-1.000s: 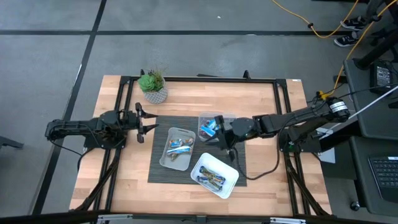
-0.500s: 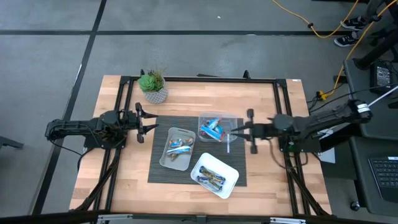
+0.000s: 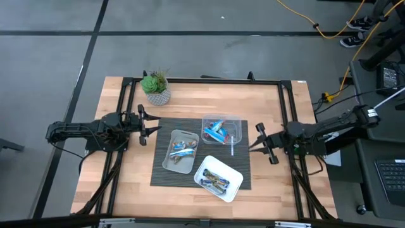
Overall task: Pick and place Granola Bars by type
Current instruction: Return to Home Position
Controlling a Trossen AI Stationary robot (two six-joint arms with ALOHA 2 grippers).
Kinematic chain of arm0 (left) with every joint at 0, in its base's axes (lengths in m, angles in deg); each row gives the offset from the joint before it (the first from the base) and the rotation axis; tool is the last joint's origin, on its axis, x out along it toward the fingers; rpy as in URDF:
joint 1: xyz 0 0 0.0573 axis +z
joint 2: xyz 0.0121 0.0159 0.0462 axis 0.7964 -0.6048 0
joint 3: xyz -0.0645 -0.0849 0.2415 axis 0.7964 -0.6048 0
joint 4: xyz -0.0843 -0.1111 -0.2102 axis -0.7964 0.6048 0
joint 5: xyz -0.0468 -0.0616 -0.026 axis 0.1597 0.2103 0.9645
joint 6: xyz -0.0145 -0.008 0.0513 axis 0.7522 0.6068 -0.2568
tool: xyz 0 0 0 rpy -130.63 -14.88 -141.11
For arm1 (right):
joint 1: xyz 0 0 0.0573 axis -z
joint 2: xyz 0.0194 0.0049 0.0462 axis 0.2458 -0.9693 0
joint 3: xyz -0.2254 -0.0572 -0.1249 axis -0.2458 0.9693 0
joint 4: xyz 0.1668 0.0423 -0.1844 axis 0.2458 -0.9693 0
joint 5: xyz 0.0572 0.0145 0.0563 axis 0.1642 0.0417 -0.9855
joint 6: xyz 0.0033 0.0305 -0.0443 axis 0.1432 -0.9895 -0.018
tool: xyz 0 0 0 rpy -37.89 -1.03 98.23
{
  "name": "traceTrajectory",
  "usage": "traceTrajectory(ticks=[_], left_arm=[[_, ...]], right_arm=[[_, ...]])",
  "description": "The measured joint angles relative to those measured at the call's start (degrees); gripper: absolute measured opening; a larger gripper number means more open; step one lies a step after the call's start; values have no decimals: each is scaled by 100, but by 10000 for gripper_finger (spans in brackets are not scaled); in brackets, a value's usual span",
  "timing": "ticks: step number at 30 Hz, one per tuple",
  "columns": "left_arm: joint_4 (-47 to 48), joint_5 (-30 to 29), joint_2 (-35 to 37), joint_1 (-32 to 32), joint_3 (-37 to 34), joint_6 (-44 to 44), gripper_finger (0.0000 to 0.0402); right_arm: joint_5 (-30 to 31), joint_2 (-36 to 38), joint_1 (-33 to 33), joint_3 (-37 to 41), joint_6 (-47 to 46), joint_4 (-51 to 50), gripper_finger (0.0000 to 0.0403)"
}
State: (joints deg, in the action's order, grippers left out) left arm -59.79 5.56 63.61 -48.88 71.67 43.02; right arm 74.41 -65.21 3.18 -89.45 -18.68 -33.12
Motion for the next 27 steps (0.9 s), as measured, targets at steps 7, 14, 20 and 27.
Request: traceTrajectory(ticks=[7, 14, 20, 27], left_arm=[[0, 0, 0, 0, 0, 0, 191], [0, 0, 0, 0, 0, 0, 189], [-2, 0, 0, 0, 0, 0, 192], [-2, 0, 0, 0, 2, 0, 188]], right_arm=[[-899, -15, -2, -2, 1002, -519, 56], [1109, -13, -2, -2, -135, -853, 56], [1543, -11, -2, -2, -472, -1333, 56], [1076, -11, -2, -2, 637, -2139, 56]])
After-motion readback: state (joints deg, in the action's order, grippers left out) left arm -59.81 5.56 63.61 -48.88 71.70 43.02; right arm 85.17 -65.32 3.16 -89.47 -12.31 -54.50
